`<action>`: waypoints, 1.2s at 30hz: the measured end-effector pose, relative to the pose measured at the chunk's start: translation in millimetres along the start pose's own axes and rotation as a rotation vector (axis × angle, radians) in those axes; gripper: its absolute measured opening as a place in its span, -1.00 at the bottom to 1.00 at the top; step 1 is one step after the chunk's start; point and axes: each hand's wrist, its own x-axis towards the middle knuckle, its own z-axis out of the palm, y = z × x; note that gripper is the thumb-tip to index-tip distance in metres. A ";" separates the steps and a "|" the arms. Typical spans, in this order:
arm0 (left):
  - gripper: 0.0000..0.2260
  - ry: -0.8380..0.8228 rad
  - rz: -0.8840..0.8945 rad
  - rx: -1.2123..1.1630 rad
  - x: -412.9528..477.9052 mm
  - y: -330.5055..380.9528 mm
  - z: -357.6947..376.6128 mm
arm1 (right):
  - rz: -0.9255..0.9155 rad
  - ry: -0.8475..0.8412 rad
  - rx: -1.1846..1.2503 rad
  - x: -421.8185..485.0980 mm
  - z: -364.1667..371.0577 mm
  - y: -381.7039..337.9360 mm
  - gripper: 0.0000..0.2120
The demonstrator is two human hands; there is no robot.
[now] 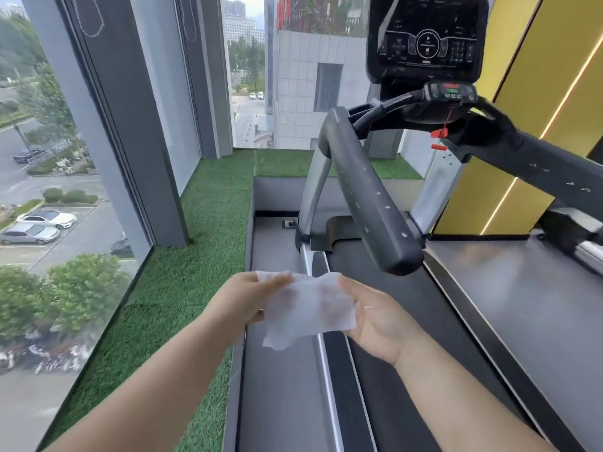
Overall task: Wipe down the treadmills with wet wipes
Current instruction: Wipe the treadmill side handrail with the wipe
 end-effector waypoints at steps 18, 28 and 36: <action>-0.80 0.325 0.372 0.354 85.9 26.8 -33.8 | -0.325 0.343 -0.484 79.2 0.6 -34.8 -0.74; -0.82 0.358 0.447 0.004 102.5 65.7 -13.8 | -0.486 0.249 -0.931 80.3 -3.1 -111.5 -0.87; -0.07 -0.612 0.325 0.313 128.5 89.3 8.3 | -0.114 -0.279 -0.769 88.2 -2.9 -166.1 -0.90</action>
